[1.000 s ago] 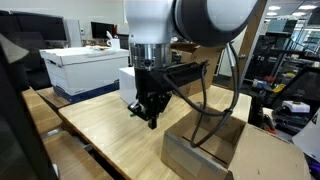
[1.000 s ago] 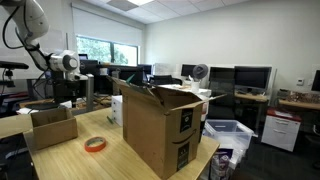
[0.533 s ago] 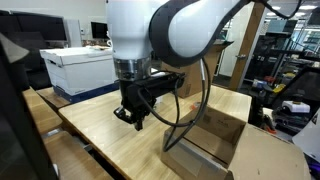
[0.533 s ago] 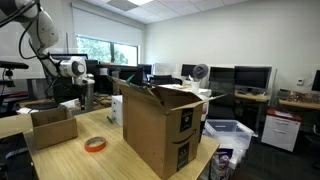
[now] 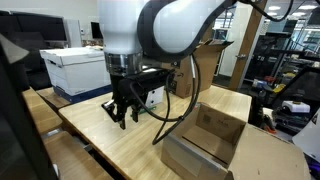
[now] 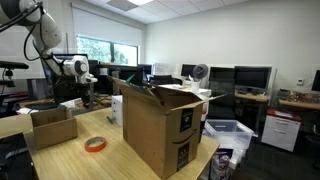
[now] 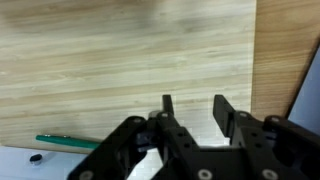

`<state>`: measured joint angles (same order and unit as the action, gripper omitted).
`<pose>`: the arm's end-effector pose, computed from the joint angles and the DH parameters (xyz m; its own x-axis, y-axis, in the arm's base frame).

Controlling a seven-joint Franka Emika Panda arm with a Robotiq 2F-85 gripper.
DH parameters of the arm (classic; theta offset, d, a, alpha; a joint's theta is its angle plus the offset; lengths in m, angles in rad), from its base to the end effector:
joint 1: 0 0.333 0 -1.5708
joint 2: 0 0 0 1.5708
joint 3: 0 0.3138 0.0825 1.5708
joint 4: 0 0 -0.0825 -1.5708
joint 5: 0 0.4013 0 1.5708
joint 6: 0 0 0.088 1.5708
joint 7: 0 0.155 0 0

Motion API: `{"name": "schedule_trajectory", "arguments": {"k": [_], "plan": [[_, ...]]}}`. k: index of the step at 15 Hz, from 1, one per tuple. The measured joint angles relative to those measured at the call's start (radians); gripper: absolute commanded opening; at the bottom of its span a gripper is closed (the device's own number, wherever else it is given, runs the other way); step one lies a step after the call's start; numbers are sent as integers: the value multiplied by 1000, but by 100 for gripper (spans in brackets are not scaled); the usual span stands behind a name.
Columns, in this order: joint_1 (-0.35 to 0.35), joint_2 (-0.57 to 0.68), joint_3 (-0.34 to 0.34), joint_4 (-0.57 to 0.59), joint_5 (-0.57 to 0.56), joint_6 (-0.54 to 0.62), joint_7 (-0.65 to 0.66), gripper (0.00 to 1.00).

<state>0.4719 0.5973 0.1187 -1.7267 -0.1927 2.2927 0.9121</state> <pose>0.5713 0.3655 0.1767 0.9771 -0.2086 0.0415 -0.2110 -0.9751 0.0681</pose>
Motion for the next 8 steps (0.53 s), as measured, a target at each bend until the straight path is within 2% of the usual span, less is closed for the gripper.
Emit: {"name": "schedule_trajectory", "arguments": {"k": [4, 5, 6, 8], "plan": [[0, 0, 1, 0, 0, 0, -2, 48], [0, 0, 1, 0, 0, 0, -2, 73], [0, 0, 1, 0, 0, 0, -2, 73], [3, 1, -3, 0, 0, 0, -2, 84]]}}
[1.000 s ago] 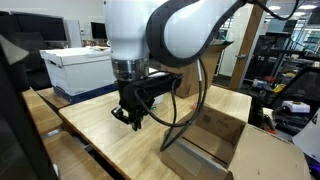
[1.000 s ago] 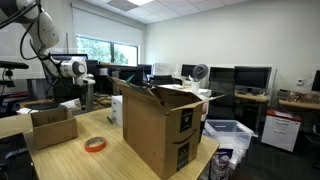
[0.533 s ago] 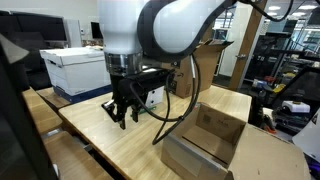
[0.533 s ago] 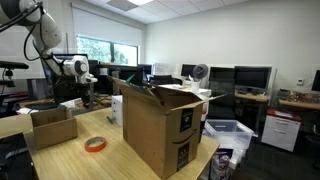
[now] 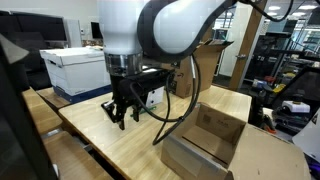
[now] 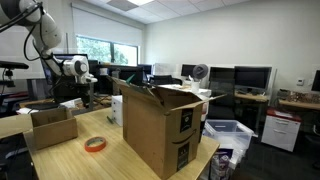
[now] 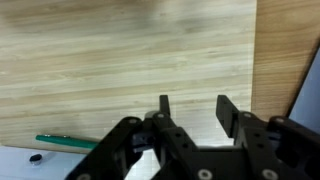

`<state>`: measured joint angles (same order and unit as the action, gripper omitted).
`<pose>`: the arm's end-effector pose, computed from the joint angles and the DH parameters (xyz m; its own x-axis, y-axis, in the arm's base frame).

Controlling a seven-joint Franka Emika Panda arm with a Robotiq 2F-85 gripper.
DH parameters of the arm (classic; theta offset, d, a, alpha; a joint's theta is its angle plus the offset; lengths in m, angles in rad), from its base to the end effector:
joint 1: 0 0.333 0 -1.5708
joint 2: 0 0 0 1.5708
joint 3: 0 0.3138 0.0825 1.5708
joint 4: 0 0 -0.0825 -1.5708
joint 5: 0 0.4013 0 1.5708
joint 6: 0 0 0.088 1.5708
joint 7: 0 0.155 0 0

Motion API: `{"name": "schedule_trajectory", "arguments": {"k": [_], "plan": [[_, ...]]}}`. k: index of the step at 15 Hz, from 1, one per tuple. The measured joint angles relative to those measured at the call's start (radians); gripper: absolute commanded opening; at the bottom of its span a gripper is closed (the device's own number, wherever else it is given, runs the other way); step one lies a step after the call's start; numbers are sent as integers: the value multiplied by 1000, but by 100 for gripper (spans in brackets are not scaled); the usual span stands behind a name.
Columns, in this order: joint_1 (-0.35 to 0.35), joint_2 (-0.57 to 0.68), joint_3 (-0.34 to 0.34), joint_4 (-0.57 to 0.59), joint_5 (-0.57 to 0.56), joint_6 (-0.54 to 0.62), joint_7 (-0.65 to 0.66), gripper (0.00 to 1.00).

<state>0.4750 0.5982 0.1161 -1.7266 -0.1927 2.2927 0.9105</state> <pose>0.5710 0.3658 0.1760 0.9777 -0.2060 0.0416 -0.2085 -0.9755 0.0698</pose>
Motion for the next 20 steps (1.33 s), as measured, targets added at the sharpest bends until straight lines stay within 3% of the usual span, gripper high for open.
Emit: {"name": "schedule_trajectory", "arguments": {"k": [4, 11, 20], "plan": [[-3, 11, -1, 1, 0, 32, -22, 100], [-40, 116, 0, 53, 11, 185, -253, 100], [-73, 234, -27, 217, 26, 201, -518, 100]]}}
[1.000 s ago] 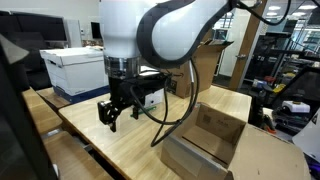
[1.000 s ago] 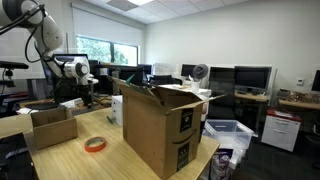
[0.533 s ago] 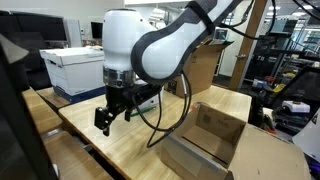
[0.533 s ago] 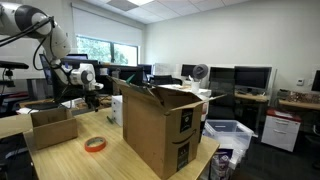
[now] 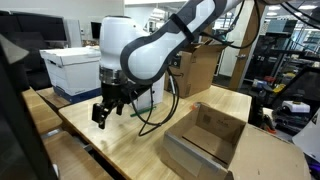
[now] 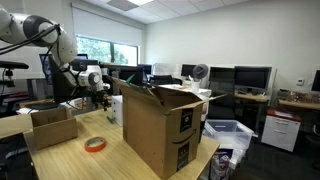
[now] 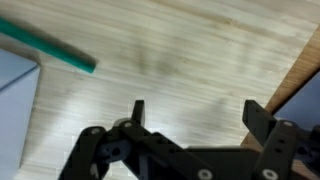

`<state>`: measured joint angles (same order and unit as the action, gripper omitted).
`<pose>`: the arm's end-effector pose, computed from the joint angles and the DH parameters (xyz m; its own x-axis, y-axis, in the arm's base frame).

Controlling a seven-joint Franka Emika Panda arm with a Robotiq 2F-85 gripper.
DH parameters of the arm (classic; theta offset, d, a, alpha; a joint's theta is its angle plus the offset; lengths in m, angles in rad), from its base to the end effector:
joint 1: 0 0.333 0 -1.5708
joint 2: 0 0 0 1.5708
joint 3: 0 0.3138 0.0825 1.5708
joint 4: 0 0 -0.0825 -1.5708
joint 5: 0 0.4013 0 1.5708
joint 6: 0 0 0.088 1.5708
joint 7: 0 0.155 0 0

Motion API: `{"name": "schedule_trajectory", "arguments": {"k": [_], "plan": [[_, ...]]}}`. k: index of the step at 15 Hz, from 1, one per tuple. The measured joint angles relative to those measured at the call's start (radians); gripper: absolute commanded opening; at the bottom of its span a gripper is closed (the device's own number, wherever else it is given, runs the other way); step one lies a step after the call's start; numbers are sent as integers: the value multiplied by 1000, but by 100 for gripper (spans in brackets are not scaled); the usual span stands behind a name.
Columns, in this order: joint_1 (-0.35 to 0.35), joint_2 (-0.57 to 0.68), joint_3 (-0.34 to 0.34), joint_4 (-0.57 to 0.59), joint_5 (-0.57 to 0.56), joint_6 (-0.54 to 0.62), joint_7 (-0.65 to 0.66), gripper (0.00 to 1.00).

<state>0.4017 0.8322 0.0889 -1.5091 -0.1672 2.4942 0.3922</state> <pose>0.6619 0.3403 0.1251 0.9689 0.1854 0.1638 0.1894 -0.9819 -0.0086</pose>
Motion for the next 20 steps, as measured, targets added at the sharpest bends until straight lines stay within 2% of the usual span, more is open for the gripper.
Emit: {"name": "schedule_trajectory", "arguments": {"k": [7, 14, 20], "plan": [[-16, 39, -12, 81, -4, -26, -196, 100], [-19, 55, -22, 129, -19, -79, -325, 100], [-19, 55, -36, 153, -76, -115, -412, 100]]}}
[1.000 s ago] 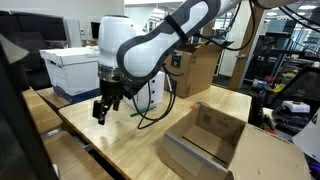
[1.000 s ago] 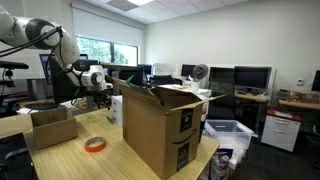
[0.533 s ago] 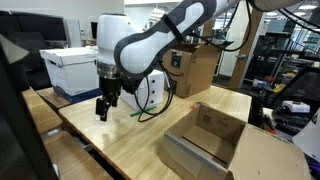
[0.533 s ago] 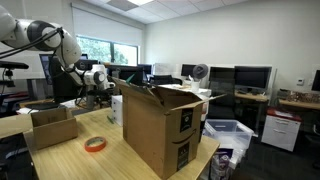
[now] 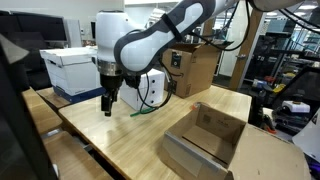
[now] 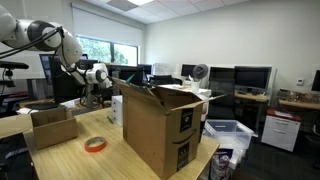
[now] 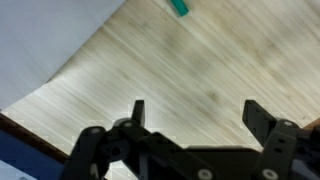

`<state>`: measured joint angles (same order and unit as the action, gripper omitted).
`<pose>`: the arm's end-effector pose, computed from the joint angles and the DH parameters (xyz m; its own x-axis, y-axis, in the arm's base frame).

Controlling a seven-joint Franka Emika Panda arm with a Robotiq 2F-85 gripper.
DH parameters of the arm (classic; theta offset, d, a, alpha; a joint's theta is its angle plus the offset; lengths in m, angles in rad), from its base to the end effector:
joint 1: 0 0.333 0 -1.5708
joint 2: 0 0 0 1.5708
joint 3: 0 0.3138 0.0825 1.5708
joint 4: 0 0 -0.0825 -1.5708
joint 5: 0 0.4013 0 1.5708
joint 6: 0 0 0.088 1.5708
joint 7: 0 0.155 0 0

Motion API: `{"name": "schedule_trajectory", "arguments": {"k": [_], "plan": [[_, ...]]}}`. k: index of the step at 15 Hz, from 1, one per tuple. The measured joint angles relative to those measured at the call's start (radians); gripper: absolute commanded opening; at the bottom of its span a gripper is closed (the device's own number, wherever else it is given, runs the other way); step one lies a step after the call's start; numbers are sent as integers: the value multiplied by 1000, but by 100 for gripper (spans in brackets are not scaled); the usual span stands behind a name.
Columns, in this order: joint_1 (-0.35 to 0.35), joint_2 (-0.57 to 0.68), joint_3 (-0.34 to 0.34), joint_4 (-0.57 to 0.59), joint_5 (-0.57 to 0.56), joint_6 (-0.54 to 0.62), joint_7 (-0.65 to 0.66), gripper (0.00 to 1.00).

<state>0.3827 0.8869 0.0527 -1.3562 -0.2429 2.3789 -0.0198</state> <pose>0.7052 0.3087 0.1415 0.8152 0.5659 0.1235 0.5482 -0.8226 0.1510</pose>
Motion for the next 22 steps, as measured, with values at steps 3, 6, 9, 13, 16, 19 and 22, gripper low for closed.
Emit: {"name": "schedule_trajectory", "arguments": {"k": [3, 6, 9, 13, 16, 19, 22], "plan": [[-6, 0, -9, 2, -24, -8, -44, 100], [-26, 0, -28, -1, -62, -8, -73, 100], [-31, -2, -53, -1, -103, -7, -73, 100], [-31, -6, -61, -1, -133, -14, -74, 100], [-32, -10, -61, -1, -133, -48, -76, 100], [-38, -19, -58, -1, -133, -103, -80, 100], [-46, -33, -58, -9, -133, -145, -81, 100]]}}
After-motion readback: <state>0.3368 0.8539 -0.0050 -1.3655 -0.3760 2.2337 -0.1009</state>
